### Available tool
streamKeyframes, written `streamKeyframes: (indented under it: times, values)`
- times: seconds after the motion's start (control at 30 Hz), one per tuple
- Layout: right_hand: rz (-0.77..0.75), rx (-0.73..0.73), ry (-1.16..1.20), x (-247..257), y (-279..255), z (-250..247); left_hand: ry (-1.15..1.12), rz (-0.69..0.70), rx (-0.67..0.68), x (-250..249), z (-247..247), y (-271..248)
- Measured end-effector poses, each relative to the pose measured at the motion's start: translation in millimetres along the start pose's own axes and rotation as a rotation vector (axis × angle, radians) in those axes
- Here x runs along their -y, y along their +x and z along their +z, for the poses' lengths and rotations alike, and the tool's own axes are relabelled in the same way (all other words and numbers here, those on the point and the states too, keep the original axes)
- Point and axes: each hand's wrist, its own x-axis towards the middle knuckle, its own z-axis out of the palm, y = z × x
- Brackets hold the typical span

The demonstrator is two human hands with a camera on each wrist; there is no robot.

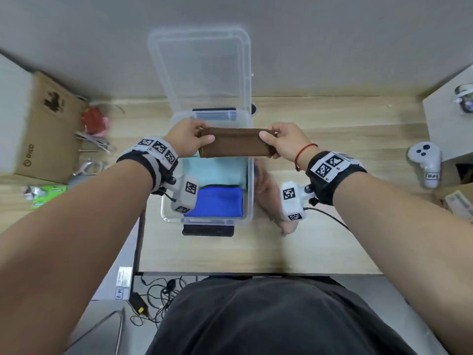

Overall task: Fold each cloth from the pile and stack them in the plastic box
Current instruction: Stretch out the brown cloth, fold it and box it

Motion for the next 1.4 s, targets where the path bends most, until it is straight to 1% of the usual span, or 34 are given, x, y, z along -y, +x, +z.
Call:
streamKeyframes:
  times: [0.07, 0.17, 0.23, 0.3, 0.43, 0.5, 0.6, 0.7, 0.77, 0.9, 1.0, 1.1, 1.17, 1.23, 1.3, 1.33, 1.37, 1.4]
  values:
    - [-0.020, -0.012, -0.159, 13, 4, 23, 0.039, -0.003, -0.003, 20, -11, -3]
    - [-0.082, 0.009, -0.405, 32, 9, 53, 0.260, 0.012, -0.011, 47, -26, -7]
    - [-0.092, 0.003, -0.553, 39, 12, 65, 0.343, 0.024, 0.004, 60, -28, -8]
    - [-0.061, 0.001, -0.662, 41, 15, 72, 0.389, 0.054, 0.018, 66, -24, -7]
    - [0.068, 0.051, -0.819, 45, 14, 80, 0.451, 0.126, 0.094, 62, -11, -2]
    - [0.161, 0.081, -0.807, 49, 14, 80, 0.504, 0.140, 0.163, 60, -5, 2]
    - [0.235, 0.091, -0.801, 57, 13, 84, 0.612, 0.132, 0.270, 58, 1, 6]
    - [0.281, 0.105, -0.809, 60, 12, 90, 0.659, 0.106, 0.302, 59, 5, 8]
    - [0.292, 0.119, -0.810, 60, 13, 92, 0.650, 0.081, 0.288, 59, 8, 10]
    - [0.264, 0.131, -0.896, 60, 13, 96, 0.687, -0.007, 0.256, 61, 17, 17]
    - [0.181, 0.118, -1.046, 59, 12, 97, 0.748, -0.047, 0.241, 63, 21, 20]
    - [0.132, 0.081, -1.057, 57, 11, 98, 0.767, -0.057, 0.220, 63, 23, 19]
    - [0.104, 0.050, -1.021, 54, 11, 98, 0.721, -0.027, 0.166, 65, 21, 17]
    - [0.074, 0.029, -0.966, 51, 12, 94, 0.662, 0.021, 0.077, 64, 17, 14]
    - [0.010, 0.012, -0.894, 52, 12, 90, 0.609, 0.093, -0.018, 59, 13, 12]
    - [-0.032, 0.033, -0.848, 53, 11, 89, 0.580, 0.141, -0.035, 54, 12, 11]
    - [-0.054, 0.085, -0.803, 54, 9, 89, 0.554, 0.183, -0.009, 50, 13, 10]
    - [-0.054, 0.160, -0.769, 55, 6, 91, 0.536, 0.209, 0.050, 45, 15, 9]
